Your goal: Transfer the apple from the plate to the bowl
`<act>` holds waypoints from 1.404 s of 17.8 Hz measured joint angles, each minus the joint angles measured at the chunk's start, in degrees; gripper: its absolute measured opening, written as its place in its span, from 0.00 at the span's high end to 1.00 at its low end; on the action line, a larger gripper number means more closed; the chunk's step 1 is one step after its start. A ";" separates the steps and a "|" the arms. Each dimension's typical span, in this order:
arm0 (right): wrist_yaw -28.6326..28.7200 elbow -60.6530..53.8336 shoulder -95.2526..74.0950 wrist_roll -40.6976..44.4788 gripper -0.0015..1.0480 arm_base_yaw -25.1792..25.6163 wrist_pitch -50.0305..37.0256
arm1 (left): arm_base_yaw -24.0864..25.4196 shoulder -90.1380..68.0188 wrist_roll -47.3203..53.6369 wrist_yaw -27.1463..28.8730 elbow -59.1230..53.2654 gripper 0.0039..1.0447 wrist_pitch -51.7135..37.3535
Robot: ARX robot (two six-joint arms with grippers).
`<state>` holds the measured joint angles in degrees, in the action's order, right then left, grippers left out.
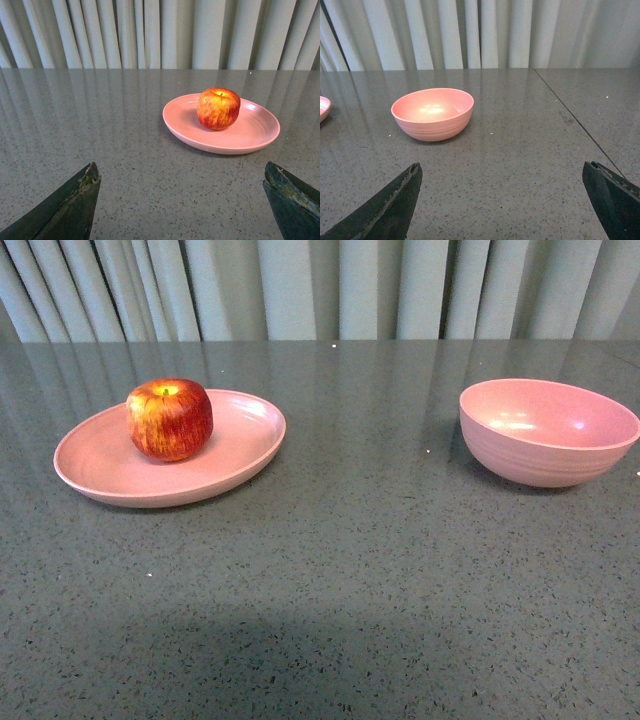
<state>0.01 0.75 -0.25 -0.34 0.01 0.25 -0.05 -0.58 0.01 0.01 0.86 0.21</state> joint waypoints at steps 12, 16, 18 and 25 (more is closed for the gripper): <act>3.10 2.19 -3.76 -3.23 0.06 1.53 6.91 | 0.00 0.00 0.00 0.02 0.00 0.06 0.00; 6.47 8.61 -15.43 -6.95 0.06 5.46 -1.62 | 0.00 0.00 0.00 0.00 -0.02 0.06 0.00; 8.35 13.64 -24.20 -7.15 0.06 6.82 -8.17 | 0.00 0.00 0.00 0.00 -0.02 0.06 0.00; 9.53 41.48 -57.00 -7.61 0.06 3.21 -13.18 | 0.00 0.00 0.00 0.00 -0.02 0.06 0.00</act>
<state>9.54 42.24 -57.25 -7.94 3.22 -12.93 -0.05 -0.58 0.01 0.01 0.84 0.21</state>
